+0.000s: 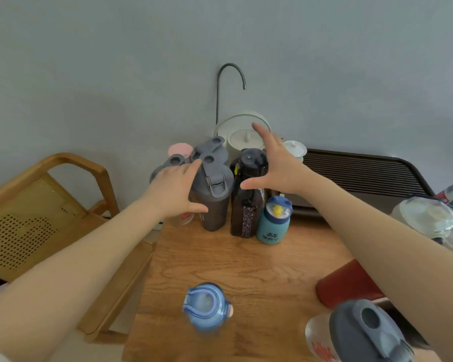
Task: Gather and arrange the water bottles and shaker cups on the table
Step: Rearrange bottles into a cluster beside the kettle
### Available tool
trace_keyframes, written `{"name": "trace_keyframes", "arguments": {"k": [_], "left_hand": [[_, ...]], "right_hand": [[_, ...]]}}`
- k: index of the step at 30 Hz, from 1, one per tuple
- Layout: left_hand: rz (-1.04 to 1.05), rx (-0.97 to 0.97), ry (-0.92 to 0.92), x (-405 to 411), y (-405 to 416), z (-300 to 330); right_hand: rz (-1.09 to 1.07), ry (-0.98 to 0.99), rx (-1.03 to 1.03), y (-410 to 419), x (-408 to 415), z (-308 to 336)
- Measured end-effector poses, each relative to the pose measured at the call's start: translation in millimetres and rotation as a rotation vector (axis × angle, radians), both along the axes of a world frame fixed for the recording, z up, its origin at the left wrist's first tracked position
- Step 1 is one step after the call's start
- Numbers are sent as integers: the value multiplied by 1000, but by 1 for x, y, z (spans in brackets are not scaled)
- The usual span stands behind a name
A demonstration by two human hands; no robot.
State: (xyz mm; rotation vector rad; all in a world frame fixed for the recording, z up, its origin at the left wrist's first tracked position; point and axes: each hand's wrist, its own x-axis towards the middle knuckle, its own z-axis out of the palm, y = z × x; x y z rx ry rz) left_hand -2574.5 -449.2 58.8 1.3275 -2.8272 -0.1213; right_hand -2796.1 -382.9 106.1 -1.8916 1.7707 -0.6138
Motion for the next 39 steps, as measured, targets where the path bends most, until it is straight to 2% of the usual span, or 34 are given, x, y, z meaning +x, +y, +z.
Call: {"name": "trace_keyframes", "arguments": {"k": [5,8,11,14,17,20,24,31,39], "left_hand": [[49,-70,80,-14,4,-17],[31,-116,61,-15,0,-21],[-3,-40,58,-9,-5,-14],[-77,82,191,0,-3,2],[-199,250,380,1,11,21],[-228,508,602,-5,20,36],[-228,708,717,-11,33,46],[-203,632,787,17,50,57],[54,558,678,90,64,58]], "right_hand": [[57,388,24,-13,11,-11],[46,426,-25,-10,12,-9],[86,456,-22,0,11,2],[133,493,-54,12,15,15],[156,481,-81,13,26,36],[225,430,-79,9,40,63],[289,393,-110,9,56,90],[304,218,-192,10,85,98],[500,73,-266,-8,138,84]]}}
